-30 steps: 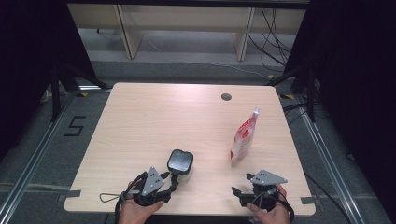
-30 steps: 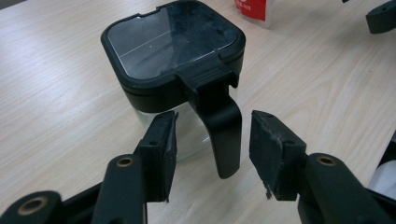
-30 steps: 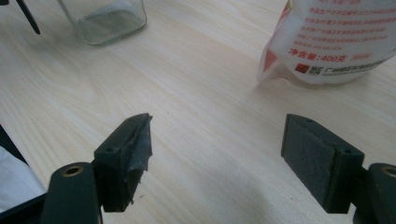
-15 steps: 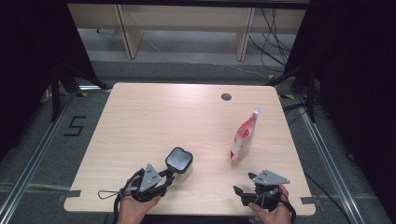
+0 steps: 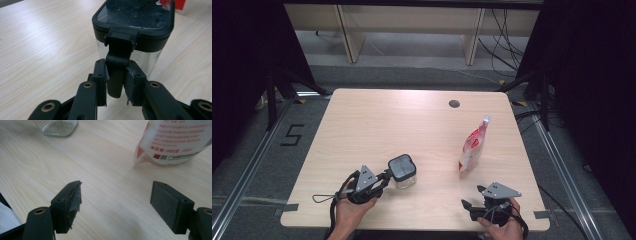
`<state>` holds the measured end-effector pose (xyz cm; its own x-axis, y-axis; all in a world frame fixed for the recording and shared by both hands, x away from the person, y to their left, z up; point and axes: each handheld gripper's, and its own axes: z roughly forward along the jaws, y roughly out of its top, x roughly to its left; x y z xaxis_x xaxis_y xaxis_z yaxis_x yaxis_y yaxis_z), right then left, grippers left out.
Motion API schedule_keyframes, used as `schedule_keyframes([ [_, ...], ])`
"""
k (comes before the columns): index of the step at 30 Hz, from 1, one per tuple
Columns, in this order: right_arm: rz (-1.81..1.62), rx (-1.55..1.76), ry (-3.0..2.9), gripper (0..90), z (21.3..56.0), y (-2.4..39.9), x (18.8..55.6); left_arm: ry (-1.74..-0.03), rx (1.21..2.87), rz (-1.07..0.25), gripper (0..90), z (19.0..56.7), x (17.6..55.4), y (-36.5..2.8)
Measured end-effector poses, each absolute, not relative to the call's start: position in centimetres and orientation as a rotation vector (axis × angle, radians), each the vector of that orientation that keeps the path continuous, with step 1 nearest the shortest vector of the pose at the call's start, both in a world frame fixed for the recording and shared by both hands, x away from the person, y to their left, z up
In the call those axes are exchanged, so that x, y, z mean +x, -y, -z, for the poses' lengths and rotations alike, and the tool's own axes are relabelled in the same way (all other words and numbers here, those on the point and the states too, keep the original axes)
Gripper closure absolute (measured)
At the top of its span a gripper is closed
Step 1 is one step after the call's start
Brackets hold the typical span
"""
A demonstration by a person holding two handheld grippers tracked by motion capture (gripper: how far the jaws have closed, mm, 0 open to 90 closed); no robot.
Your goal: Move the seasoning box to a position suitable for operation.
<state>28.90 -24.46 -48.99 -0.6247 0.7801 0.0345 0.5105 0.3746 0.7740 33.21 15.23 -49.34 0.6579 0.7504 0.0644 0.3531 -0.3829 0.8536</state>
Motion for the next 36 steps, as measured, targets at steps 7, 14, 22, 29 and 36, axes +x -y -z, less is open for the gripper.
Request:
schedule_keyframes([
  [7,-1.115,1.115,-2.314,26.1,49.1,24.5,28.9,-0.761,1.994,-0.552,72.8,49.7,34.1,-15.6],
  [14,-1.131,1.124,-2.317,26.1,49.1,24.4,28.9,-0.686,2.020,-0.516,72.9,49.7,34.1,-15.5],
  [22,-1.118,1.116,-2.317,26.1,49.0,24.4,28.9,-0.643,2.014,-0.429,72.9,49.8,33.8,-15.1],
  [29,-1.168,1.043,-2.315,26.1,49.0,24.2,28.9,-0.486,2.018,-0.336,72.8,50.0,32.7,-12.9],
  [36,-1.175,1.024,-2.327,26.1,48.9,24.0,28.8,-0.434,2.029,-0.300,72.8,50.0,32.2,-11.7],
])
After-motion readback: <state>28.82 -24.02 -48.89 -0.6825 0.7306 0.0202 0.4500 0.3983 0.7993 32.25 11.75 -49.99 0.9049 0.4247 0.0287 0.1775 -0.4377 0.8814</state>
